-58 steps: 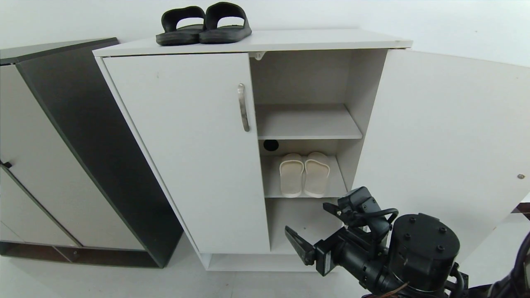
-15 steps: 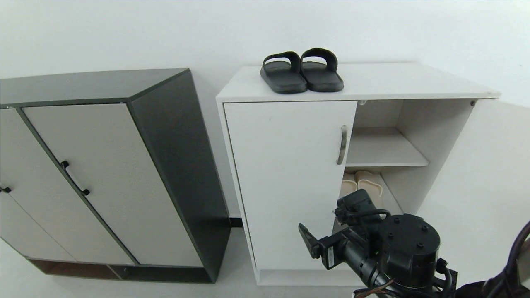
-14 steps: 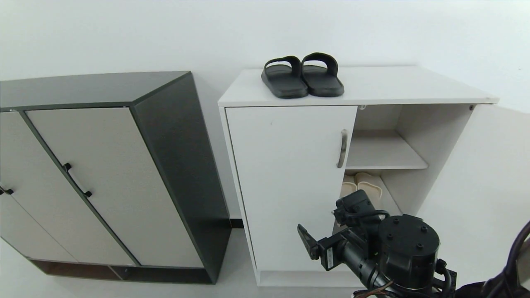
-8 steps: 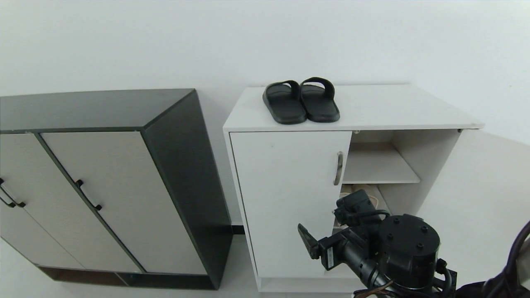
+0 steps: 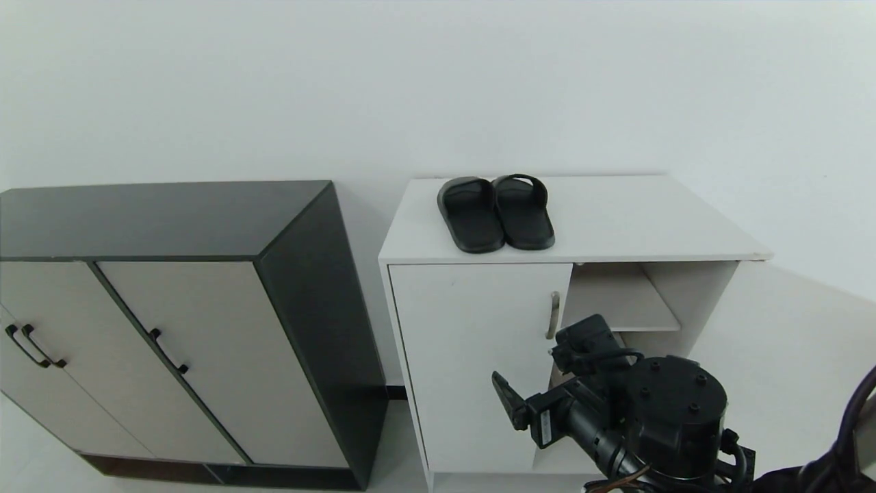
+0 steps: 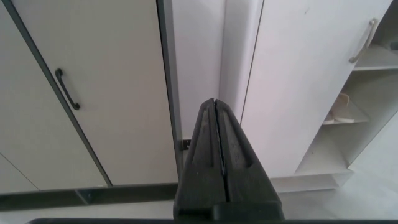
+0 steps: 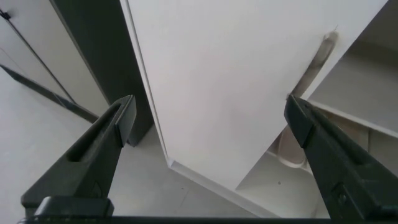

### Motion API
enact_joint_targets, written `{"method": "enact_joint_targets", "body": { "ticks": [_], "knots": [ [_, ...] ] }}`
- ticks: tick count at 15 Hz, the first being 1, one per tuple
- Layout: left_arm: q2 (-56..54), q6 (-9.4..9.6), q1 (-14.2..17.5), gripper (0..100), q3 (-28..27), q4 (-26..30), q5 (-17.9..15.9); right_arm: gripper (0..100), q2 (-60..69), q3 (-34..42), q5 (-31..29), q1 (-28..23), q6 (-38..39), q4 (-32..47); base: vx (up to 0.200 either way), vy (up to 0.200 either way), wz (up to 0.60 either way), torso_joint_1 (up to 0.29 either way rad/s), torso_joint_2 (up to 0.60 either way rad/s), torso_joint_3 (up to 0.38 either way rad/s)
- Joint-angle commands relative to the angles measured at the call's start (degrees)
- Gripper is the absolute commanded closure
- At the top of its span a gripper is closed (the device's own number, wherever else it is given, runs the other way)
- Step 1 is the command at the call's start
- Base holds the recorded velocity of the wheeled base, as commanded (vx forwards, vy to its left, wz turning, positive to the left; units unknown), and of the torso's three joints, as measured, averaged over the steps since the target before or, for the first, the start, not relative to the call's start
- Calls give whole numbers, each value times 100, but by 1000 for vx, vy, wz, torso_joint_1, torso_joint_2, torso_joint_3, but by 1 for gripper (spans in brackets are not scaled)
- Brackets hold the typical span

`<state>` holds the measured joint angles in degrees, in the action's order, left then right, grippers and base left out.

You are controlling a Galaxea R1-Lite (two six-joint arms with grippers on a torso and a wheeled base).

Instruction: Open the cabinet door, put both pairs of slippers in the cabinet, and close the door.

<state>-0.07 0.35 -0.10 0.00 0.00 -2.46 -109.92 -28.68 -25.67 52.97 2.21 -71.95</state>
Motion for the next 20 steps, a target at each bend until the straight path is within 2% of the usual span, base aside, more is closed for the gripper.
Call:
{"method": "enact_joint_targets", "body": {
  "ticks": [1, 5, 8, 9, 11, 12, 14, 16, 20],
  "knots": [
    [7, 9, 1, 100, 0, 0, 0, 0, -12, 12, 1, 3, -1, -3, 0, 0, 0, 237, -535, -310],
    [7, 9, 1, 100, 0, 0, 0, 0, 15, 82, 54, 3, 8, -30, 0, 0, 0, 243, -558, -322],
    [7, 9, 1, 100, 0, 0, 0, 0, 472, 126, 159, -199, -774, -21, 0, 0, 0, 111, -242, -136],
    [7, 9, 1, 100, 0, 0, 0, 0, 718, -85, 71, -199, -783, 339, 0, 0, 0, 32, -71, -41],
    [7, 9, 1, 100, 0, 0, 0, 0, 1192, -665, -236, -199, -581, 1711, 0, 0, 0, 0, 0, 0],
    [7, 9, 1, 100, 0, 0, 0, 0, 1439, -1614, -456, -76, 263, 3503, 0, 0, 0, 0, 0, 0],
    [7, 17, 1, 100, 0, 0, 0, 0, 1289, -2924, -1335, 328, 1669, 5507, 0, 0, 0, 0, 0, 0],
    [7, 17, 1, 100, 0, 0, 0, 0, 1219, -3363, -1440, 407, 2117, 6114, 0, 0, 0, 0, 0, 0],
    [7, 9, 1, 100, 0, 0, 0, 0, 955, -3363, -1643, 407, 2135, 5877, 150, 0, 0, 1, -2, 4]
  ]
}}
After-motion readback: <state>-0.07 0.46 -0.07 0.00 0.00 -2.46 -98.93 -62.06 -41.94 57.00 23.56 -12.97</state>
